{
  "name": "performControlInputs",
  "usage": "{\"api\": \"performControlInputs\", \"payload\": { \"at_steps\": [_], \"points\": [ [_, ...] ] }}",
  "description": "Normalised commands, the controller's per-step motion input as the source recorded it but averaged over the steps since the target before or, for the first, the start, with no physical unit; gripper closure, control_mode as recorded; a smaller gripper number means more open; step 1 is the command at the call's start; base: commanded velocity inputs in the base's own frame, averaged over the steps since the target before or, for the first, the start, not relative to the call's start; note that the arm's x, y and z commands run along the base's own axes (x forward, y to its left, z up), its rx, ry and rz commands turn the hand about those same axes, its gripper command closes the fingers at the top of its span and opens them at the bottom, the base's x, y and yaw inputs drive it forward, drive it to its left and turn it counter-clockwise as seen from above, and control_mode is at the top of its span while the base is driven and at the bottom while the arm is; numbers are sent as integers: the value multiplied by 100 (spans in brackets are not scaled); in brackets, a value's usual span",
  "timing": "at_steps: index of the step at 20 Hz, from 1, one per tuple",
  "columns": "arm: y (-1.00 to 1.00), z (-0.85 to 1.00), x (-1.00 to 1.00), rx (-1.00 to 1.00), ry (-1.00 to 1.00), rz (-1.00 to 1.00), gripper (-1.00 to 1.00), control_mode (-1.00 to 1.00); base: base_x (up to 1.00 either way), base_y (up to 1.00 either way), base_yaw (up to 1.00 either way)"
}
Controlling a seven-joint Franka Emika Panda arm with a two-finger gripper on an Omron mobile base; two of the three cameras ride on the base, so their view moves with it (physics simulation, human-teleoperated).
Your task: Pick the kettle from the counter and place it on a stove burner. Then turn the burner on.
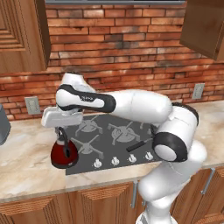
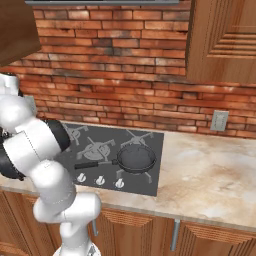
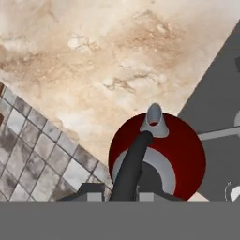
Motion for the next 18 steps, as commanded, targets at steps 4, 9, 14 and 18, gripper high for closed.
{"api": "performControlInputs", "payload": {
  "at_steps": [4,9,14,18],
  "points": [
    [-59,12,0,1,0,-47,100,-100,0,0,0],
    [-35,29,4,0,4,-55,100,-100,0,0,0],
    [-21,36,24,0,7,-54,100,-100,0,0,0],
    [-19,17,37,0,4,-45,100,-100,0,0,0]
  ]
}}
